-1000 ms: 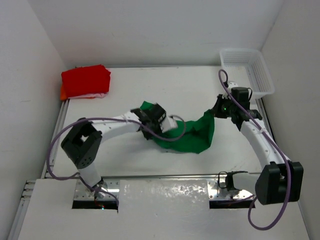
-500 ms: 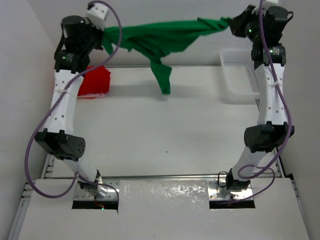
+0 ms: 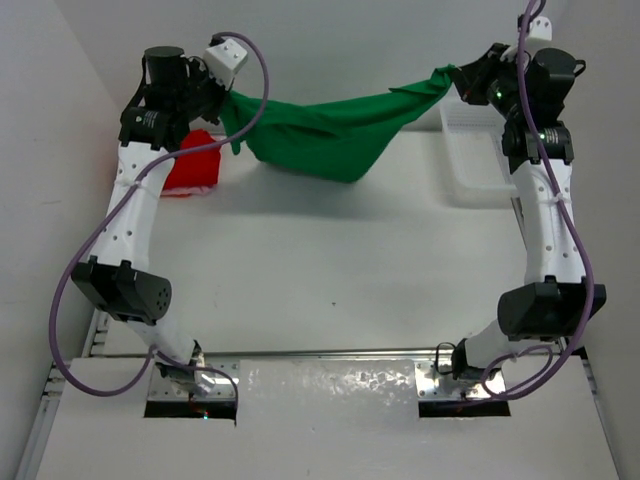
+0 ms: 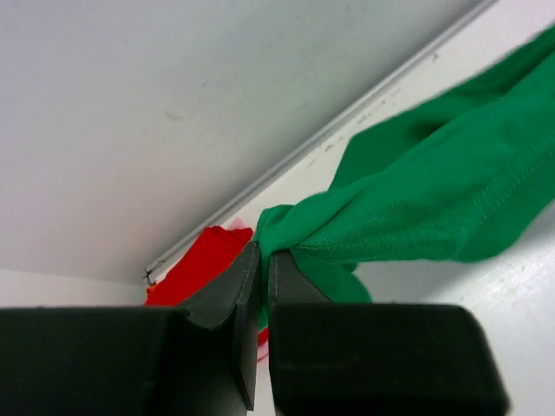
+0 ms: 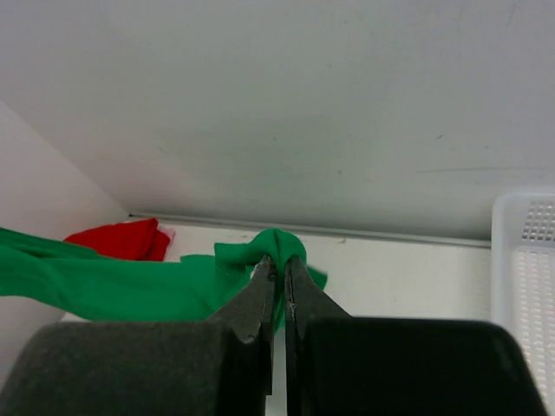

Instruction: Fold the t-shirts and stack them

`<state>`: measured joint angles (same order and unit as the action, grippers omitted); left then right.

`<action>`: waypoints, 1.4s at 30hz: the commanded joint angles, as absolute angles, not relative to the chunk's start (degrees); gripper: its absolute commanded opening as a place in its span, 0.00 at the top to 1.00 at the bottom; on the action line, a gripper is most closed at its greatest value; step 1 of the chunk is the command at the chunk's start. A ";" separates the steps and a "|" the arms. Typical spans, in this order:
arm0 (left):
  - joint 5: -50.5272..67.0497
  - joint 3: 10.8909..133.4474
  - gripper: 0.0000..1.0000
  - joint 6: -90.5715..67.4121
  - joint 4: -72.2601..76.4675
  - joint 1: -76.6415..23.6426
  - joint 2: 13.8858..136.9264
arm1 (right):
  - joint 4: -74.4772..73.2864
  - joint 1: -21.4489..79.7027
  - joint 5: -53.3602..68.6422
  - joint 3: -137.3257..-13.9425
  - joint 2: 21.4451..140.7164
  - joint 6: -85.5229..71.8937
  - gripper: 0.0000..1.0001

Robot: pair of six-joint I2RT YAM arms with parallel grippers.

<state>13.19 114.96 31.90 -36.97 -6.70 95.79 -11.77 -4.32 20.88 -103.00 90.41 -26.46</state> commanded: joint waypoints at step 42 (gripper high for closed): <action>-4.29 123.93 1.00 30.59 -20.66 -29.69 111.80 | -0.50 26.19 21.47 -51.24 62.67 -37.37 1.00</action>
<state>-4.29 125.01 26.52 -21.28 -20.10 115.96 2.44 26.04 27.55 -49.41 64.90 -42.13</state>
